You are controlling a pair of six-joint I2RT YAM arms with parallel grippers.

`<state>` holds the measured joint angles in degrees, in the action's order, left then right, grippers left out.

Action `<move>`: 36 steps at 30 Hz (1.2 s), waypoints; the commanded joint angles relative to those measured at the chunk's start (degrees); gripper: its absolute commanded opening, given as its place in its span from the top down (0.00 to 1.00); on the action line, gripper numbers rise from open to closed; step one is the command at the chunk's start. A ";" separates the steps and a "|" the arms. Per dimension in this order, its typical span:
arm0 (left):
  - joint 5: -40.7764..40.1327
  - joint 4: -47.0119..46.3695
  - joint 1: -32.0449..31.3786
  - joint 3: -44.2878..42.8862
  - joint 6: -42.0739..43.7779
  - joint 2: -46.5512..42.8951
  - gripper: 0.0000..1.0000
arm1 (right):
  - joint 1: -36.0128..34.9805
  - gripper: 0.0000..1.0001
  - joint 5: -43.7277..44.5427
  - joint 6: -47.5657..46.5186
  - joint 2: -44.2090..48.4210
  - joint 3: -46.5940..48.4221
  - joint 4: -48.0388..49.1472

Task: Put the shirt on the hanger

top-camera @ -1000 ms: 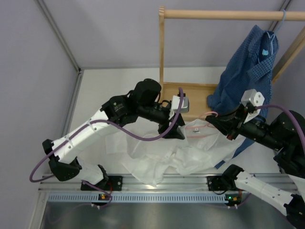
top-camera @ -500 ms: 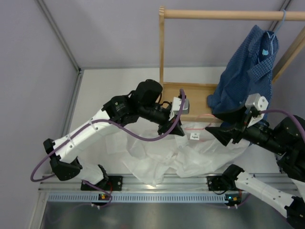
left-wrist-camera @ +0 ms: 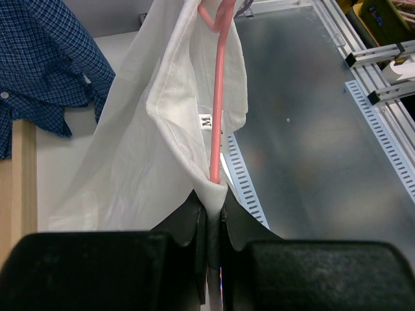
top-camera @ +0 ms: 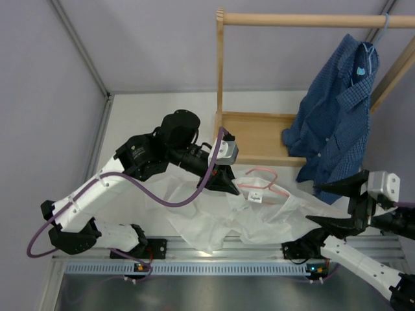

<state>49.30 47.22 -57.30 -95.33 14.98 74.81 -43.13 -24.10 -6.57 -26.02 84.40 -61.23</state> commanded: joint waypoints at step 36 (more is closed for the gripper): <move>-45.47 -12.59 -0.36 -4.43 -19.35 -7.73 0.02 | -2.39 1.00 23.46 3.30 -6.68 -1.79 9.55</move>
<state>22.92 40.05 -57.49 -96.82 2.85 72.51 -44.91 -11.66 -6.37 -34.00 79.94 -60.03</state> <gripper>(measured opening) 0.977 0.033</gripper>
